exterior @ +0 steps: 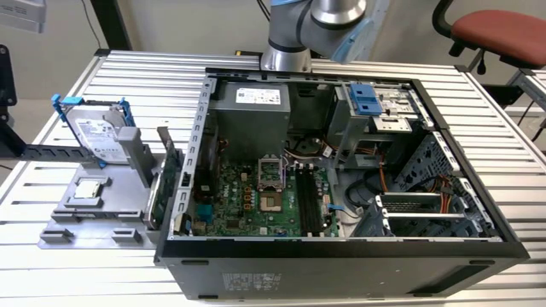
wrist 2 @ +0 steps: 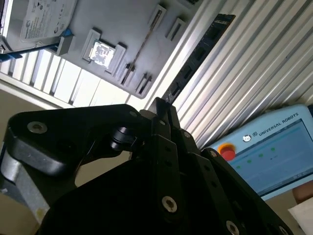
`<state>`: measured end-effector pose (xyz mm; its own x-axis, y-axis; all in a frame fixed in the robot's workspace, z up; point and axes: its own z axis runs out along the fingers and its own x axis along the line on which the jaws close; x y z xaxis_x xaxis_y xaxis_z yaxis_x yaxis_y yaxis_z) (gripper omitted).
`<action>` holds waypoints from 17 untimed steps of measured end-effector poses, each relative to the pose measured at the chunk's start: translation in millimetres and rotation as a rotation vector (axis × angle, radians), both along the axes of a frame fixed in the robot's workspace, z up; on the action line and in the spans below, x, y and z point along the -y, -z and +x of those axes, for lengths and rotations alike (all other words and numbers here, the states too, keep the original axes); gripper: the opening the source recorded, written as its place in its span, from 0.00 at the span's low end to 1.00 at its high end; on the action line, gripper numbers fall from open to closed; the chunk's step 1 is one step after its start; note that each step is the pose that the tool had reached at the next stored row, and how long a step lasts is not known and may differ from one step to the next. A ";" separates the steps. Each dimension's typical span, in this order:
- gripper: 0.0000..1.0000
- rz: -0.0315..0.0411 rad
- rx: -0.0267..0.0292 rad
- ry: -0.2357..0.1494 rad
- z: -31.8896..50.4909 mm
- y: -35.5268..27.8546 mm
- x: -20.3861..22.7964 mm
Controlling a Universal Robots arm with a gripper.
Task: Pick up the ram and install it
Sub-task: 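Pick up the ram and move it above insertion slot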
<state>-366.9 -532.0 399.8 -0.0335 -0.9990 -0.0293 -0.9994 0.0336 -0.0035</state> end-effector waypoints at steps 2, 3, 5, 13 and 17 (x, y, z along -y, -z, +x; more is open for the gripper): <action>0.00 0.0000 0.0000 0.000 2.9 -0.2 0.0; 0.00 0.0000 0.0000 0.000 4.7 -0.2 0.0; 0.00 0.0000 0.0000 0.000 8.6 -0.2 0.0; 0.00 0.0000 -0.0014 0.000 26.2 -0.3 0.0; 0.00 0.0000 -0.0019 0.000 34.5 -0.3 0.0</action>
